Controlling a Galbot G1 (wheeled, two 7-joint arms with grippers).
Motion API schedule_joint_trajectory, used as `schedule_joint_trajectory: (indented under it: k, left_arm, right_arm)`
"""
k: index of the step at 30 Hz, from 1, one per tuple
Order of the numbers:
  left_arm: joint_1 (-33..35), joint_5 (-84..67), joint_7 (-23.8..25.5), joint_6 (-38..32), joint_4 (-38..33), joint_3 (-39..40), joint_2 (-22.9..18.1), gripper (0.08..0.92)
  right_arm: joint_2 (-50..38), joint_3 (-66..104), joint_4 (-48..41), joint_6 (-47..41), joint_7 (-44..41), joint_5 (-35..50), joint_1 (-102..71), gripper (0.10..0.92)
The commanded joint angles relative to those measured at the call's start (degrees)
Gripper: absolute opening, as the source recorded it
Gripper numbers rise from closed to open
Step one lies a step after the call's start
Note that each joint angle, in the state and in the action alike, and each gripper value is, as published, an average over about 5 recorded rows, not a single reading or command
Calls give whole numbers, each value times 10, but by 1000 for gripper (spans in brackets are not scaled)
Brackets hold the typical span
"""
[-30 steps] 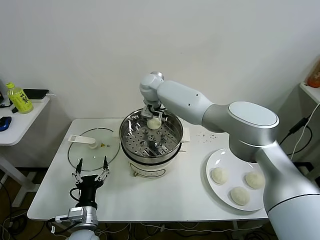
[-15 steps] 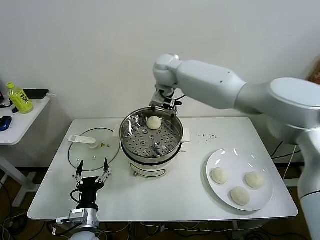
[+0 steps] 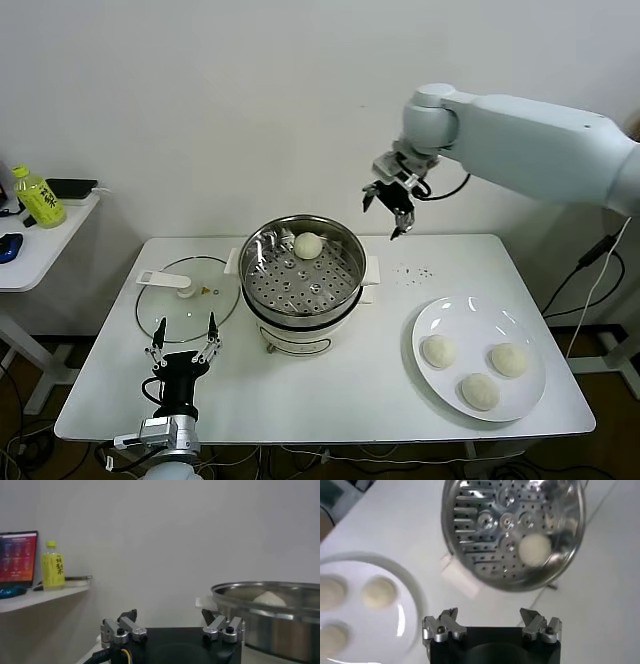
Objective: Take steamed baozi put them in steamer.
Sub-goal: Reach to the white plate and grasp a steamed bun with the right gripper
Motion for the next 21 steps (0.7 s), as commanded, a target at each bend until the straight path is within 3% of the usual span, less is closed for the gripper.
schedule_joint_trajectory:
  k: [1,8,21]
  left_arm:
    - [4,2,0,1,-19,2,0,823]
    - [7,7,0,-2,-22,2,1,823]
    - [4,8,-1,0,-26,1,-1,823]
  right_arm:
    - [-140,-54,90,-88,13,52,26,823]
    - [-199,-58,113,-138,12,68,-25,823]
    - [-236,24,152,-158,21,-9,-188,823]
